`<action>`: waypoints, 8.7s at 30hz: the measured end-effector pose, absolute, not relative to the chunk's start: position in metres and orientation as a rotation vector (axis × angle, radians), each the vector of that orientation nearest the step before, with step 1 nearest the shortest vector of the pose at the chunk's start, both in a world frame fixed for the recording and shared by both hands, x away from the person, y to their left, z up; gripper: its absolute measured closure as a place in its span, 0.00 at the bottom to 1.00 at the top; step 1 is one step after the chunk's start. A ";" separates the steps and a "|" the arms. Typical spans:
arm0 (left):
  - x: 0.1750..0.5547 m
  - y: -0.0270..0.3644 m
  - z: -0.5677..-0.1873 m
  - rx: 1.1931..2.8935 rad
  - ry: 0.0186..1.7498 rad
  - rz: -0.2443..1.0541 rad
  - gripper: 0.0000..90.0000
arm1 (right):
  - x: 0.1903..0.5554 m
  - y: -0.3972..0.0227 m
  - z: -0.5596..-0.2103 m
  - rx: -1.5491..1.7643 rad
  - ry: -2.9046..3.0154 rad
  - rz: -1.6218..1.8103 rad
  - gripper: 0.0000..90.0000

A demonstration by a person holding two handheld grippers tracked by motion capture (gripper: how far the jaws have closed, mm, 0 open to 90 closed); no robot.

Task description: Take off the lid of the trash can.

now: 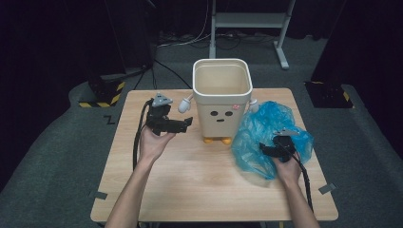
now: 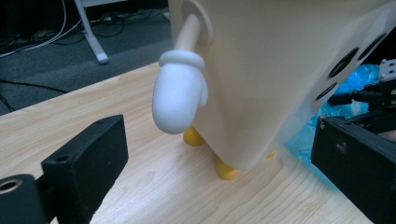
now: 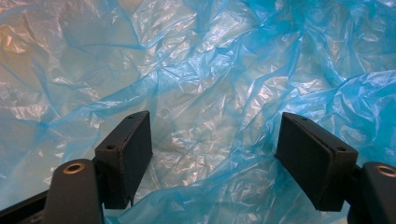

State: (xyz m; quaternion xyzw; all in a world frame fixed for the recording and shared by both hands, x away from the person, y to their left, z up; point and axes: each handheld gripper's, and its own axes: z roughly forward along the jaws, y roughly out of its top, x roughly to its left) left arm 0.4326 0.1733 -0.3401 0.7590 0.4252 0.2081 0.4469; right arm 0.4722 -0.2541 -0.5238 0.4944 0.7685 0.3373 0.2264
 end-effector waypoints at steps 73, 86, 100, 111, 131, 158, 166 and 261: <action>0.513 0.146 -0.241 1.796 0.970 0.619 0.40 | 0.472 -0.253 -0.524 1.360 2.121 0.931 0.30; 0.535 0.137 -0.238 1.814 0.993 0.642 0.44 | 0.472 -0.253 -0.524 1.360 2.120 0.932 0.30; 0.560 0.135 -0.246 1.794 1.025 0.605 0.50 | 0.472 -0.253 -0.524 1.361 2.120 0.932 0.30; 0.567 0.131 -0.253 1.800 1.033 0.611 0.58 | 0.472 -0.254 -0.524 1.357 2.122 0.932 0.30; 0.571 0.129 -0.259 1.818 1.030 0.619 0.65 | 0.472 -0.253 -0.524 1.359 2.121 0.931 0.30; 0.574 0.123 -0.266 1.823 1.038 0.604 0.82 | 0.472 -0.253 -0.524 1.358 2.121 0.933 0.30; 0.573 0.124 -0.266 1.824 1.044 0.598 0.84 | 0.472 -0.253 -0.524 1.358 2.121 0.933 0.30; 0.568 0.136 -0.230 1.795 0.953 0.591 0.89 | 0.473 -0.253 -0.524 1.357 2.120 0.934 0.30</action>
